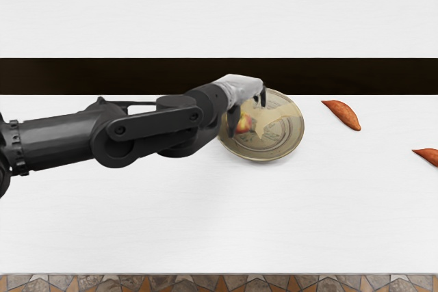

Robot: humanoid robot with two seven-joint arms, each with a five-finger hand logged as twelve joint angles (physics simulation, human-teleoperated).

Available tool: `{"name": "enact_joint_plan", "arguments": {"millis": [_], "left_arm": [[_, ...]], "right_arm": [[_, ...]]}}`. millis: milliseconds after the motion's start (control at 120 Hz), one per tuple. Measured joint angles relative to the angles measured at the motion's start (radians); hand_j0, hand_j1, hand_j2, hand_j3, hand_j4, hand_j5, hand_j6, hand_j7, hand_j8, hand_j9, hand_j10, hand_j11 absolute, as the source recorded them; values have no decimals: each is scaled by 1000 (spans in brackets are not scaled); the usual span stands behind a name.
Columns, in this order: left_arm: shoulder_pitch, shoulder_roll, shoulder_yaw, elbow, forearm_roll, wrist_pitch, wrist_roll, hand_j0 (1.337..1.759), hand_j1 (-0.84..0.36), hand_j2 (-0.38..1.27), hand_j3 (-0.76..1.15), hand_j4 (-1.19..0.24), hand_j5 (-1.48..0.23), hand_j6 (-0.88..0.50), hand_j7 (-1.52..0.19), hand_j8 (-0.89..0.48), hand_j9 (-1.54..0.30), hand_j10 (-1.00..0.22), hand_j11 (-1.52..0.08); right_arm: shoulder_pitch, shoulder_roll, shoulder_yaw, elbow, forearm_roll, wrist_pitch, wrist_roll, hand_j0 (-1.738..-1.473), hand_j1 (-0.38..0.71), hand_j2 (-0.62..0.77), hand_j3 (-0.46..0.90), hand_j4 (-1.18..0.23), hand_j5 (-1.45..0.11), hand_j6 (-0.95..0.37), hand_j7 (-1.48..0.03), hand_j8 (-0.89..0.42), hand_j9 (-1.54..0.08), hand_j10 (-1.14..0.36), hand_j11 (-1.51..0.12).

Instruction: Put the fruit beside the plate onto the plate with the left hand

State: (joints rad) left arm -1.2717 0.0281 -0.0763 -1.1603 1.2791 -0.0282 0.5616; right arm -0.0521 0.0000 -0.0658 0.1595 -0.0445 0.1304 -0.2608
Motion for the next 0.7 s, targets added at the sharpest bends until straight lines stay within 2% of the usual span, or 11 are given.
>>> {"name": "enact_joint_plan", "arguments": {"millis": [100,217,300,400,508,592,700], "left_arm": [[-2,30,-23,-24,-10,5,3,1657,70,200,0,-283,-391,-195,-385,-198,-383,-286,-384],[-11,213,-97,-142,-100,-37,9,1658,175,116,0,-175,-239,-125,-236,-127,-234,-176,-235],[-2,355,-208,-215,-289,-170,10,1658,223,80,0,-126,-171,-93,-168,-94,-167,-127,-168],[3,588,-291,-253,-603,-375,10,1658,261,51,0,-87,-117,-67,-115,-68,-114,-87,-115],[89,801,-326,-269,-914,-509,10,1658,287,32,0,-61,-81,-50,-80,-50,-79,-61,-79],[135,875,-336,-273,-1076,-550,9,1658,299,23,0,-49,-63,-41,-63,-41,-62,-49,-62],[138,899,-343,-276,-1169,-572,5,1658,309,16,0,-38,-49,-34,-49,-34,-48,-38,-48]], "right_arm": [[0,0,0,0,0,0,0,-1658,-349,0,0,0,0,0,0,0,0,0,0],[0,0,0,0,0,0,0,-1658,-349,0,0,0,0,0,0,0,0,0,0],[0,0,0,0,0,0,0,-1658,-349,0,0,0,0,0,0,0,0,0,0],[0,0,0,0,0,0,0,-1658,-349,0,0,0,0,0,0,0,0,0,0],[0,0,0,0,0,0,0,-1658,-349,0,0,0,0,0,0,0,0,0,0],[0,0,0,0,0,0,0,-1658,-349,0,0,0,0,0,0,0,0,0,0],[0,0,0,0,0,0,0,-1658,-349,0,0,0,0,0,0,0,0,0,0]]}}
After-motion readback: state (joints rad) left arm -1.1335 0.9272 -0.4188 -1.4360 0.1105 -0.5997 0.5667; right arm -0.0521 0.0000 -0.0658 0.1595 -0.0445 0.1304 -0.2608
